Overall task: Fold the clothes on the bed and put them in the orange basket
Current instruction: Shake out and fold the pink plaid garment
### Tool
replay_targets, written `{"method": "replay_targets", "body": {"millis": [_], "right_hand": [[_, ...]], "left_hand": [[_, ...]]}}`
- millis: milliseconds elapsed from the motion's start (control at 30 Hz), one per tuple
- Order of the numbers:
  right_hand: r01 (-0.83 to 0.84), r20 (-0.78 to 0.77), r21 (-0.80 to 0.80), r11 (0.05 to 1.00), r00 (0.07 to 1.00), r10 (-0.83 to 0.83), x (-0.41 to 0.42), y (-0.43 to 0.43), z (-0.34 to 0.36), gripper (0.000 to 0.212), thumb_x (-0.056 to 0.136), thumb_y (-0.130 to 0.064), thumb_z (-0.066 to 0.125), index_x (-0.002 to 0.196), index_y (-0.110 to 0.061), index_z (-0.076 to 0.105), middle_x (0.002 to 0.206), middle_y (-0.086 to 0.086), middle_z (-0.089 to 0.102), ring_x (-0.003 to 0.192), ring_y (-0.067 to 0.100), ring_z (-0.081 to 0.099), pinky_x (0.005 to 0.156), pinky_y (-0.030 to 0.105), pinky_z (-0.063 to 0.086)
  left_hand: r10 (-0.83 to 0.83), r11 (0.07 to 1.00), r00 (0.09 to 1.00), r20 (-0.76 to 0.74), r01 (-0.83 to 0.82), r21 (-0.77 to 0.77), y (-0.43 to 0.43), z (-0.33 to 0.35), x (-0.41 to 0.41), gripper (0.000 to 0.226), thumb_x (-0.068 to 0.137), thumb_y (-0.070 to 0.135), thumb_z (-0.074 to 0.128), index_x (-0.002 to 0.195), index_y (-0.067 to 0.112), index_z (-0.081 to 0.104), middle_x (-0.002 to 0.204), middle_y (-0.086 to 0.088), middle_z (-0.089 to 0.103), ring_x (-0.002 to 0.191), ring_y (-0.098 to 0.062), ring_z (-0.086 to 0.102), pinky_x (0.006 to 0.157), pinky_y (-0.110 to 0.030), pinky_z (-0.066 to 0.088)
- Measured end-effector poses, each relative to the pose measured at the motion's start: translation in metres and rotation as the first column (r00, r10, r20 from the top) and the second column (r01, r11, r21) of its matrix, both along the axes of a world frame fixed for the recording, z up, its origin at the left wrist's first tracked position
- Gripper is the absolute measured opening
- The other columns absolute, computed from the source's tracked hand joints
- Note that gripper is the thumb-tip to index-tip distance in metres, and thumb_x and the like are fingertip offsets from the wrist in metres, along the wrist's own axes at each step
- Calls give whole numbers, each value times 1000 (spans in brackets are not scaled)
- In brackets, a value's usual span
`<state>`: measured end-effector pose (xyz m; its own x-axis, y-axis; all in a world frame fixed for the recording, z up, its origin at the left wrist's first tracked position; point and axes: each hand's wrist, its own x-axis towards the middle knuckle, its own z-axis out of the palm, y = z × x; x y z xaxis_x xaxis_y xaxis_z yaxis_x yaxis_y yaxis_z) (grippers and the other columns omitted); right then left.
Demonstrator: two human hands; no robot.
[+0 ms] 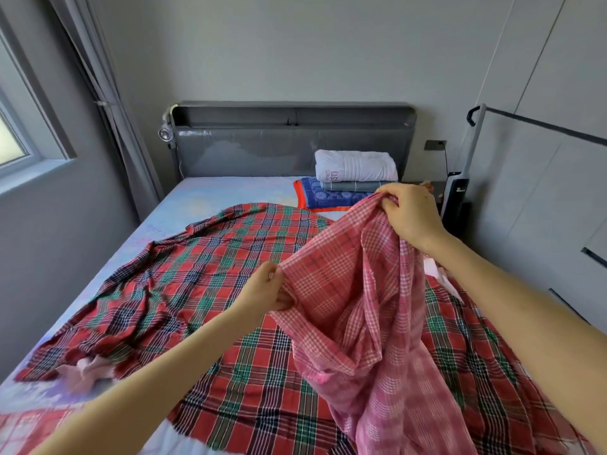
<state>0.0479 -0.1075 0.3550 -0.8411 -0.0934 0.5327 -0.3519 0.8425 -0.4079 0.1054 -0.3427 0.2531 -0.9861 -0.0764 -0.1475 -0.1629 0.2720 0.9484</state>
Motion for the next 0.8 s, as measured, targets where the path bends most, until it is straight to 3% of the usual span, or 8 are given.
{"method": "replay_targets", "body": {"millis": [67,133,267,367,500,600,700,800], "right_hand": [[-25,-9,-2,1000,1000,25,-2,-6,-2,25,93,-9,50,110,-6,68,107,13,69,100,29,62,88,34,45],[-32,-26,-10,999,999,32,-2,-10,-3,25,93,-8,49,111,-4,67,107,14,69,100,30,61,86,28,42],[-58,-79,-40,998,995,55,0,-10,-4,25,92,-4,47,107,-1,68,104,16,69,97,30,62,78,22,37],[-74,-104,-55,996,992,68,0,-7,-5,25,92,-3,47,105,-1,68,103,16,69,96,29,62,78,20,36],[-52,-112,-56,997,993,45,-5,2,-10,25,92,-4,47,104,-1,69,101,16,69,94,29,62,79,22,37],[-12,-105,-70,997,994,4,-11,14,-12,26,92,-3,47,104,-2,69,102,15,70,95,29,62,79,23,38],[-12,-122,-57,998,992,5,-13,20,-16,26,91,-3,47,103,-2,70,101,15,70,94,30,62,79,24,39],[-21,-140,-54,998,990,13,-13,23,-23,25,90,-3,47,102,-2,69,99,15,70,93,31,63,81,29,42]], "left_hand": [[82,996,995,51,-83,24,2,-6,0,17,99,26,43,93,13,54,92,-15,66,77,-26,68,72,-41,59],[84,983,995,-52,-91,-162,1,-15,3,23,97,29,46,87,13,58,86,-6,65,74,-21,65,71,-36,58],[-165,878,976,-141,80,-473,-2,-31,18,16,92,31,55,80,22,62,66,13,59,50,2,50,50,-15,42],[-171,798,971,-168,36,-602,0,-42,24,16,88,27,62,87,14,71,74,2,69,60,-13,60,59,-26,52],[-6,848,962,-274,-140,-511,-2,-45,26,26,89,27,61,70,10,67,54,8,57,45,-7,46,43,-13,35],[-56,850,971,-234,-77,-521,-11,-45,26,35,91,32,57,76,4,69,57,0,59,44,-9,40,42,-14,28],[-147,686,967,-208,-53,-726,-22,-41,27,29,93,34,53,86,12,72,67,0,67,49,-10,48,47,-17,35],[-138,500,951,-278,-176,-848,-28,-32,24,25,94,33,52,94,22,73,77,5,72,64,-13,61,63,-19,39]]}}
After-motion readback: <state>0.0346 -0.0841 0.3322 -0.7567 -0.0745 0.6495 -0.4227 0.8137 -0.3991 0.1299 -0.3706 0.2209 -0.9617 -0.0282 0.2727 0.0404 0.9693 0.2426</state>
